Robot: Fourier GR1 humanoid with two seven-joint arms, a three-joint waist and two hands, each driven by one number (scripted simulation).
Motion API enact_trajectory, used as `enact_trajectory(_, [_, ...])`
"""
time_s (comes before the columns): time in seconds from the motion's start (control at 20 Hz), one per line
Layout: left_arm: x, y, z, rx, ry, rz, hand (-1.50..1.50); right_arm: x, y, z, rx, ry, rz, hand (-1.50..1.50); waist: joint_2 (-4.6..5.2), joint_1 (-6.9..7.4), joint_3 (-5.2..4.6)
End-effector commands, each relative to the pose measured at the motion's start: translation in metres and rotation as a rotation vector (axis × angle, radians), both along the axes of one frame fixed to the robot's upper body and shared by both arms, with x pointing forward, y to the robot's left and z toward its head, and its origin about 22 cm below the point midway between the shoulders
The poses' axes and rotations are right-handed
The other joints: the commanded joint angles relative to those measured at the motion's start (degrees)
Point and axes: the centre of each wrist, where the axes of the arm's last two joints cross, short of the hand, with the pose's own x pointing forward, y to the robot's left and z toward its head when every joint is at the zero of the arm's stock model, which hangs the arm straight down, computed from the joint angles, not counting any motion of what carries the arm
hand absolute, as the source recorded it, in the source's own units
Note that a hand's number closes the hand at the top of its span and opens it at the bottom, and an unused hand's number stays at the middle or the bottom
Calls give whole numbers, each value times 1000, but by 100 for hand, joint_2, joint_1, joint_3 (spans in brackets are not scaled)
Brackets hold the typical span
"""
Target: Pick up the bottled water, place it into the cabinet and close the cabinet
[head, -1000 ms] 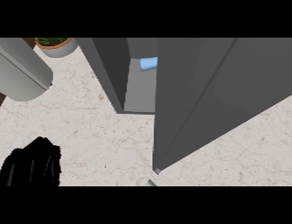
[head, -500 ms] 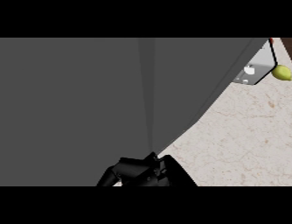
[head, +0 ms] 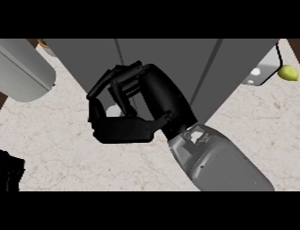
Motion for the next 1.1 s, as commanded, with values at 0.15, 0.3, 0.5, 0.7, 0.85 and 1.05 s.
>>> enact_trajectory(0.15, [-5, 8, -2, -11, 7, 13, 150, 80, -30, -36, -8, 48, -11, 150, 0, -94, 3])
enact_trajectory(0.3, [-7, 9, -2, -10, -8, 9, 150, 96, -49, -35, -14, 56, -38, 150, 19, -70, 1])
enact_trajectory(0.5, [-12, 6, 3, 9, -3, -23, 150, 109, -58, -29, -31, 38, -37, 150, 43, 17, 3])
enact_trajectory(0.7, [-7, 8, 3, 0, -15, -36, 150, 114, -69, -45, -31, 35, -50, 150, 98, 59, -2])
enact_trajectory(0.85, [-1, 13, 11, 8, -19, -20, 150, 116, -84, -46, -29, 19, -42, 150, 89, -21, 3])
enact_trajectory(1.05, [4, 4, 12, 14, -24, -38, 150, 121, -82, -43, -38, 19, -20, 150, 116, -10, 1])
